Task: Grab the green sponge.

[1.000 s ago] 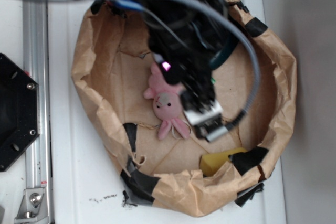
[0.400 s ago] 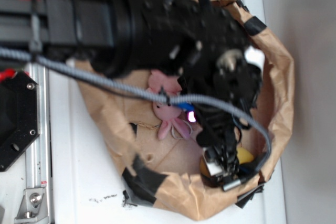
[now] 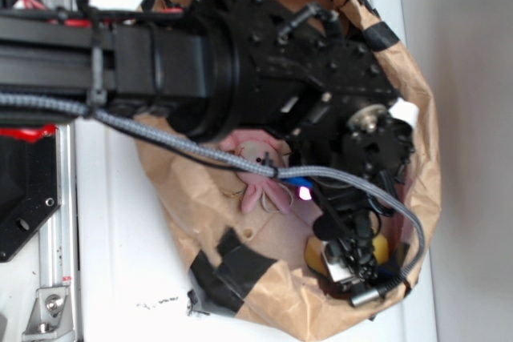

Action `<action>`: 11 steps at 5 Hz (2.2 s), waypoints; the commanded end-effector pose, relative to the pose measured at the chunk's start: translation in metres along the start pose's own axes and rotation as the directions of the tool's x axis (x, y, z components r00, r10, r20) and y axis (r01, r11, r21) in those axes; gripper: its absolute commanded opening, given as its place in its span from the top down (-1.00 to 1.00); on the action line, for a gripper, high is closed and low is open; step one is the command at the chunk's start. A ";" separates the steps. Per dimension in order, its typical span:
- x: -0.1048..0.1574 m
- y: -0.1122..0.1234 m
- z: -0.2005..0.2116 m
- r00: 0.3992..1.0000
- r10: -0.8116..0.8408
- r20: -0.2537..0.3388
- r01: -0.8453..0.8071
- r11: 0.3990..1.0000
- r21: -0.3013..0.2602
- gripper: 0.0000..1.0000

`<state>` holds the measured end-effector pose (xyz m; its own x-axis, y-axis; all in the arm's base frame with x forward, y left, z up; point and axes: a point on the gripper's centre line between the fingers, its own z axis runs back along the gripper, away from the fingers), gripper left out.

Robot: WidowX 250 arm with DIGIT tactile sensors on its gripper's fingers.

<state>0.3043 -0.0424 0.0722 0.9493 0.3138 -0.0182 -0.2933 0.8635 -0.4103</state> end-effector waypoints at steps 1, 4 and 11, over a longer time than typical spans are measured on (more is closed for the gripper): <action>0.011 -0.015 0.015 0.998 -0.020 0.066 0.022 0.999 -0.027 -1.00; 0.002 -0.038 -0.026 0.993 -0.114 0.039 0.115 0.993 -0.023 -1.00; -0.007 -0.009 0.074 0.965 -0.252 0.065 0.214 0.910 0.355 1.00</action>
<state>0.2876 -0.0237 0.1192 0.9924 0.1075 0.0596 -0.1050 0.9935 -0.0431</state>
